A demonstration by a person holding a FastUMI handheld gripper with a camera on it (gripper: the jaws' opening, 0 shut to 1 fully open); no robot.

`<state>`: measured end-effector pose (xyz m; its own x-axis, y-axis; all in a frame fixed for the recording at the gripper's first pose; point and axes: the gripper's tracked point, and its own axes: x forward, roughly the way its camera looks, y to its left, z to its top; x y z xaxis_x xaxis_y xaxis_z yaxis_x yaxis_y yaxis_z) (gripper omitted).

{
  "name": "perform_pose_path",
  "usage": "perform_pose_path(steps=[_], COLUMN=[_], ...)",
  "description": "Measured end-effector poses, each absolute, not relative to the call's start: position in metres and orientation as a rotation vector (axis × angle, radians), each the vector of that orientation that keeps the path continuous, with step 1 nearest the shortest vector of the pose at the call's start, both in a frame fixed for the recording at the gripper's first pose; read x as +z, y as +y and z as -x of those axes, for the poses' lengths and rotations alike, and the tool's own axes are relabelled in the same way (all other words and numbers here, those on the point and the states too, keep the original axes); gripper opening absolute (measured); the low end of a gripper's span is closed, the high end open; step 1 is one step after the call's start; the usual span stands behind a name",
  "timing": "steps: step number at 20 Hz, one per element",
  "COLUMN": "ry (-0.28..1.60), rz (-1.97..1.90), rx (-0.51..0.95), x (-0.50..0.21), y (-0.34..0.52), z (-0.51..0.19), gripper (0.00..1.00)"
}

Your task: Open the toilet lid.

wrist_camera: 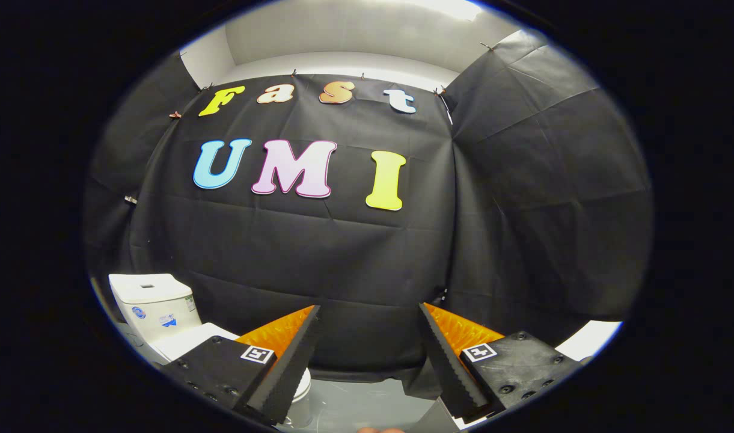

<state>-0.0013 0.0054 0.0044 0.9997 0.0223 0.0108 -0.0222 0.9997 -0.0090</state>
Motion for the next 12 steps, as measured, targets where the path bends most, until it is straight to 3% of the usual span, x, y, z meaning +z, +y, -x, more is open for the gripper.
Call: perform_pose_path(steps=[12], ry=[-0.025], rz=[0.016], rx=[0.040], x=[0.0070], y=[0.0104], z=[-0.0012], gripper=[0.98])
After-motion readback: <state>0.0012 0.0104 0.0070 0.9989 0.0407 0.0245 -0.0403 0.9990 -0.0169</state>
